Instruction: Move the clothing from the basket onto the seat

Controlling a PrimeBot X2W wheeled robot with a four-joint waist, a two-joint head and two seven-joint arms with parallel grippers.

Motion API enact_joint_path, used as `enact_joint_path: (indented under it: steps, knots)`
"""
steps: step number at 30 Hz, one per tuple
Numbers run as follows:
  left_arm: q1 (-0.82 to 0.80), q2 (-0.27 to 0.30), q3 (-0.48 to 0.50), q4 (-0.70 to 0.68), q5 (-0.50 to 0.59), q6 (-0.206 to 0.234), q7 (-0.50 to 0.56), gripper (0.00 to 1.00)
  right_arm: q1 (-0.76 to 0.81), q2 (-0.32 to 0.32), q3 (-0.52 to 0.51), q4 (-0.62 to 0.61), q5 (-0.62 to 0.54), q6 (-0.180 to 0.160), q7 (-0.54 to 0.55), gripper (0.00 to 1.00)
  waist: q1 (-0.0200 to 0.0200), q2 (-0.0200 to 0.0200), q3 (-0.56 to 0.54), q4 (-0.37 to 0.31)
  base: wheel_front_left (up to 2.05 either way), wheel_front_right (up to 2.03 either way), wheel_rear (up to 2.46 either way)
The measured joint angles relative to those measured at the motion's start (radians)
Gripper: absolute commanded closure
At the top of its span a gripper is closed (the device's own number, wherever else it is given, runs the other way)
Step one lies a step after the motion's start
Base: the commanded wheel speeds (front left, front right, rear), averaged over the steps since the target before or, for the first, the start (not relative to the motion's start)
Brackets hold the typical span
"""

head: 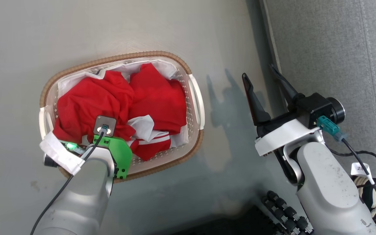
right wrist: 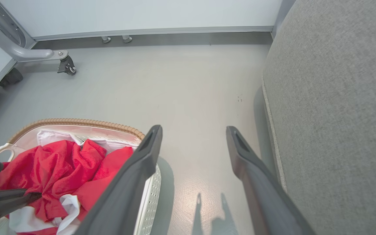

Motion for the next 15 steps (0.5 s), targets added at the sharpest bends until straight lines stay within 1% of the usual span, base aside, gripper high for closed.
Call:
enact_joint_path:
  steps: [3,8,13,15]
  knots:
    - [0.019,0.000,0.007,0.001,-0.018,-0.016,-0.032,1.00,0.000,0.001,0.003,0.009,0.006,0.000,0.000,0.00,0.0000,0.0000,-0.026,-0.002,0.00,0.00,0.00]
    - [0.053,0.000,0.012,-0.006,-0.031,-0.026,-0.081,1.00,0.011,0.004,0.007,0.015,0.009,0.000,0.000,0.00,0.0000,0.0000,-0.075,0.000,0.00,0.00,0.00]
    - [0.115,-0.001,0.018,-0.054,-0.049,-0.031,-0.099,1.00,0.041,0.005,0.008,0.029,0.012,0.000,0.000,0.00,0.0000,0.0000,-0.140,0.011,0.00,0.00,0.00]
    - [0.142,-0.001,0.023,-0.111,-0.050,-0.035,-0.100,1.00,0.054,0.005,0.006,0.031,0.012,0.000,0.000,0.00,0.0000,0.0000,-0.167,0.017,0.00,0.00,0.00]
